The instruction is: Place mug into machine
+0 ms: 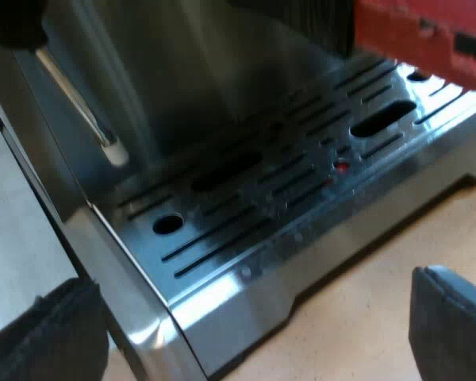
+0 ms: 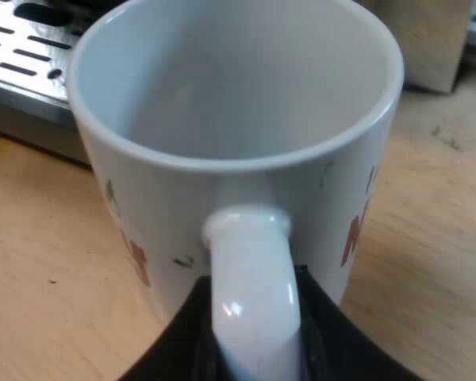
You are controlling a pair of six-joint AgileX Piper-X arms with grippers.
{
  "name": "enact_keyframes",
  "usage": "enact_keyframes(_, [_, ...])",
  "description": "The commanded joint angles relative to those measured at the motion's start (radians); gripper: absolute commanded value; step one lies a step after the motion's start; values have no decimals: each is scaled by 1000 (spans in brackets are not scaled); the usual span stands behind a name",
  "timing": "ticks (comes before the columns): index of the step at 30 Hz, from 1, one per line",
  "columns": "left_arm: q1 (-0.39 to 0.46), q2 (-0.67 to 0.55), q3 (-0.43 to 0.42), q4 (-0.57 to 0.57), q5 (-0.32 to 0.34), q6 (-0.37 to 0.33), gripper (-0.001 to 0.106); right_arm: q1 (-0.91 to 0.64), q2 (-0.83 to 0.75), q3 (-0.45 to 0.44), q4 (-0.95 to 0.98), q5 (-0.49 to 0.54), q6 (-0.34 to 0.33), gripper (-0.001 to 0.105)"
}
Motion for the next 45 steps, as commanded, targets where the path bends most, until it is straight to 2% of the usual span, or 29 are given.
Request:
enact_keyframes(1, [-5, 3, -1, -17, -13, -12, 78, 73, 22, -23, -83, 41, -15, 0])
enact_keyframes(4, [-5, 3, -1, -17, 11, -12, 78, 183, 66, -23, -125, 99, -15, 0])
enact_keyframes(7, [-5, 3, -1, -17, 16, -12, 78, 310, 117, -23, -187, 210, -7, 0])
enact_keyframes(12, [-5, 3, -1, -17, 16, -12, 78, 481, 235, -23, -317, 363, 59, 0])
enact_keyframes(15, [-5, 3, -1, -17, 16, -12, 78, 539, 315, -23, -412, 401, 97, 0])
enact_keyframes(17, [-5, 3, -1, -17, 19, -12, 78, 564, 368, -23, -477, 408, 111, 0])
enact_keyframes(23, [-5, 3, -1, -17, 83, -12, 78, 612, 559, -23, -727, 454, 171, 0])
enact_keyframes(26, [-5, 3, -1, -17, 91, -12, 78, 612, 623, -37, -799, 462, 177, 0])
enact_keyframes(45, [-5, 3, -1, -17, 91, -12, 78, 612, 1003, -257, -938, 482, 177, 0])
